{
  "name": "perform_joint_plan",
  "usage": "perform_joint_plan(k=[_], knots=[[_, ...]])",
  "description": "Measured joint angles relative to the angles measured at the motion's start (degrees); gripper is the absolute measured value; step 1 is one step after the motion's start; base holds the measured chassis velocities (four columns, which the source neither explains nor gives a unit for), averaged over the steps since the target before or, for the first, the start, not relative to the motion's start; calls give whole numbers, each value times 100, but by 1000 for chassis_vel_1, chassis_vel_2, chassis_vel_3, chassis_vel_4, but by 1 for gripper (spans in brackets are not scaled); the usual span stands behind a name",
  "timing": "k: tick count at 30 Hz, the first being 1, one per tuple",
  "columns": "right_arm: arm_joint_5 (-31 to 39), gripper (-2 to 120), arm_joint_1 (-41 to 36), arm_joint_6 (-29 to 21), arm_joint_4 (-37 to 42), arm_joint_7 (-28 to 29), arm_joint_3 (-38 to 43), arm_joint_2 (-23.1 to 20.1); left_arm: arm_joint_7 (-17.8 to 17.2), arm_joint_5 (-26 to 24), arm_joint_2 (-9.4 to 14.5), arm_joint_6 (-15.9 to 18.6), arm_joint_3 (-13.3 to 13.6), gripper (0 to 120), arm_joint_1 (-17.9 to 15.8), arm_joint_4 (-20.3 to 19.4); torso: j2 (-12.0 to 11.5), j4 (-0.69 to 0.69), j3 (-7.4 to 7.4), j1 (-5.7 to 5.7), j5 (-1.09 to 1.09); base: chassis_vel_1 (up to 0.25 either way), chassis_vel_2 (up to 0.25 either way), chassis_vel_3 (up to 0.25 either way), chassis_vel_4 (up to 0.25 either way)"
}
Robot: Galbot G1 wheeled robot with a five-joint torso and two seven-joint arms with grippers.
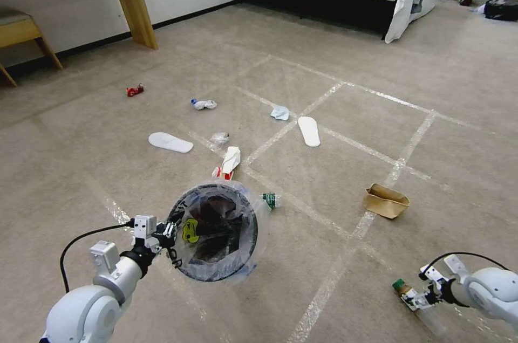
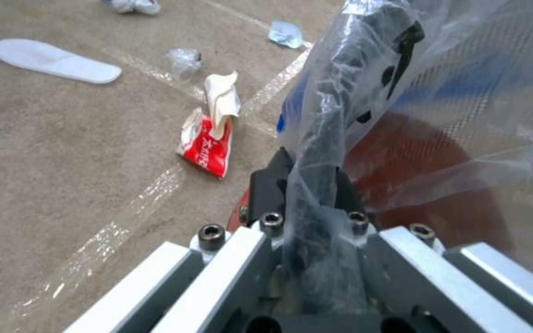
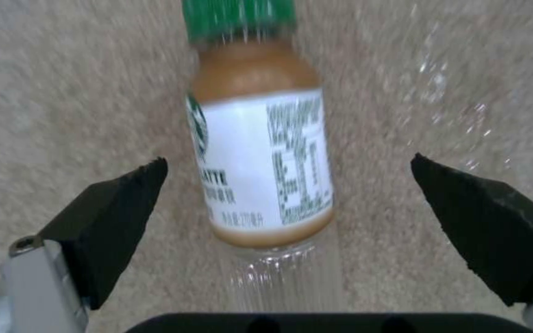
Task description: Pick up the trash bin and place the garbage on the floor into it.
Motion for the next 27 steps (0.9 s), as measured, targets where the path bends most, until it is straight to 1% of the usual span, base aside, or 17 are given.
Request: perform_joint_plan(k=[6,8,10,11,15,18,24,26,27], knots=[[-170,100,102,4,-330,55,-94,240,6,-11,28,-17,-37,1,12,28,0,0,0,0,0,0,0,0,0],[-309,100,167,3,-493,66,-136,382,9,-6,34,-30,-40,1,20,55,0,0,0,0,0,0,0,0,0],[-340,100,186,-3,-524,67,-136,419,9,-5,34,-33,-41,1,22,58,1,-1,-1,0,-5,0,0,0,0],[-380,100,205,-12,-565,75,-137,469,11,-5,34,-39,-41,1,24,60,2,-1,-1,-1,-11,0,0,0,0],[-428,98,216,-15,-606,72,-123,513,12,-3,40,-44,-45,1,27,62,3,-2,-2,-1,-15,0,0,0,0],[-485,98,162,-14,-590,74,-63,504,17,-3,62,-55,-70,1,43,66,3,-1,-2,-1,-6,0,0,0,0],[-507,98,83,-13,-472,145,-1,459,19,13,24,-67,-36,1,26,75,2,0,-1,-1,3,0,0,0,0],[-452,93,25,-38,-290,207,10,372,18,49,-17,-67,6,1,26,60,0,0,1,-1,9,0,0,0,0],[-452,93,25,-38,-290,207,10,372,18,49,-17,-67,6,1,26,60,0,0,1,-1,9,0,0,0,0]])
